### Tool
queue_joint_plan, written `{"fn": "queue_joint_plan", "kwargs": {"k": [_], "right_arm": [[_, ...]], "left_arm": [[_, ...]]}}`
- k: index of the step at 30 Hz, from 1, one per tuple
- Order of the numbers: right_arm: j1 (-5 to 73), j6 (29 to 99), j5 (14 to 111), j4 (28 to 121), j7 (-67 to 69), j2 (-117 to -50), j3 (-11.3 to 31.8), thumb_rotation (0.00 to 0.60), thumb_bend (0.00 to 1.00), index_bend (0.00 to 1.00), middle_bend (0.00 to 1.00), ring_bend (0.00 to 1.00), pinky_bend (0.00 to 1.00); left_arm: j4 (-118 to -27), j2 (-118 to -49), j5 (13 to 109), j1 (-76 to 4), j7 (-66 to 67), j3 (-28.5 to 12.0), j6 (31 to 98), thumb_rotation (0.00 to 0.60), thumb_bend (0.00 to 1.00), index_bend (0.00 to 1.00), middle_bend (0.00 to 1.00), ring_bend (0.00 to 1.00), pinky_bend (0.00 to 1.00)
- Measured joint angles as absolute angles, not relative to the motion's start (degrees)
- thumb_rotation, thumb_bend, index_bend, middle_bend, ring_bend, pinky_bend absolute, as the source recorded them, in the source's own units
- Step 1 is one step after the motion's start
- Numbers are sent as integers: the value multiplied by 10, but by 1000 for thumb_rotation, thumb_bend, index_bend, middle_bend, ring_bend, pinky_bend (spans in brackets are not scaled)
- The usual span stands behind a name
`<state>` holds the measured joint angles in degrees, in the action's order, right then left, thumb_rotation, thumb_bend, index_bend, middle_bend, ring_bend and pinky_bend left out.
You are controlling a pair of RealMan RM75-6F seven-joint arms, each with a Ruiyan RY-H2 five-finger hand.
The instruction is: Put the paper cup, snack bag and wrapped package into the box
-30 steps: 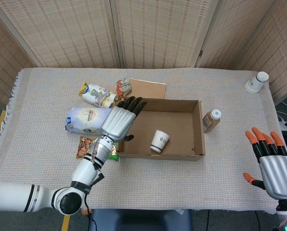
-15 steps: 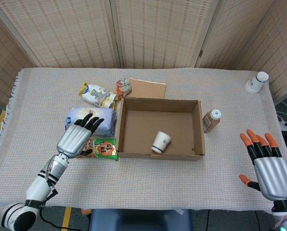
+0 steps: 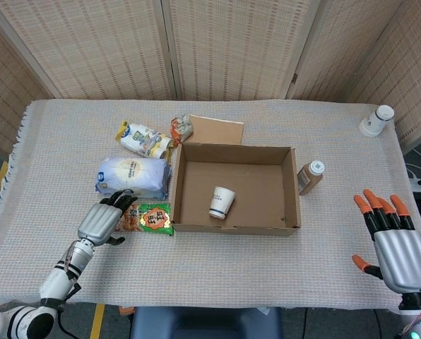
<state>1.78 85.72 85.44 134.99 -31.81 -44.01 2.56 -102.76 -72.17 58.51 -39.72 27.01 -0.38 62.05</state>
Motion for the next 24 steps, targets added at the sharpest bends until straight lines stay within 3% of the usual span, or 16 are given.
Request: {"fn": "queue_joint_plan", "kwargs": {"k": [19,24], "right_arm": [[24,859,837,1350,-320,-441,30,600,84,70,0,0,0],[25,859,838,1350,-318,-441,29,600,84,70,0,0,0]], "left_arm": [[-954,-806,547,-395,292,-23,605,600,170,130,150,61,247],[-929,-826,553,-397,299,-25,607,600,175,176,208,111,291]]}}
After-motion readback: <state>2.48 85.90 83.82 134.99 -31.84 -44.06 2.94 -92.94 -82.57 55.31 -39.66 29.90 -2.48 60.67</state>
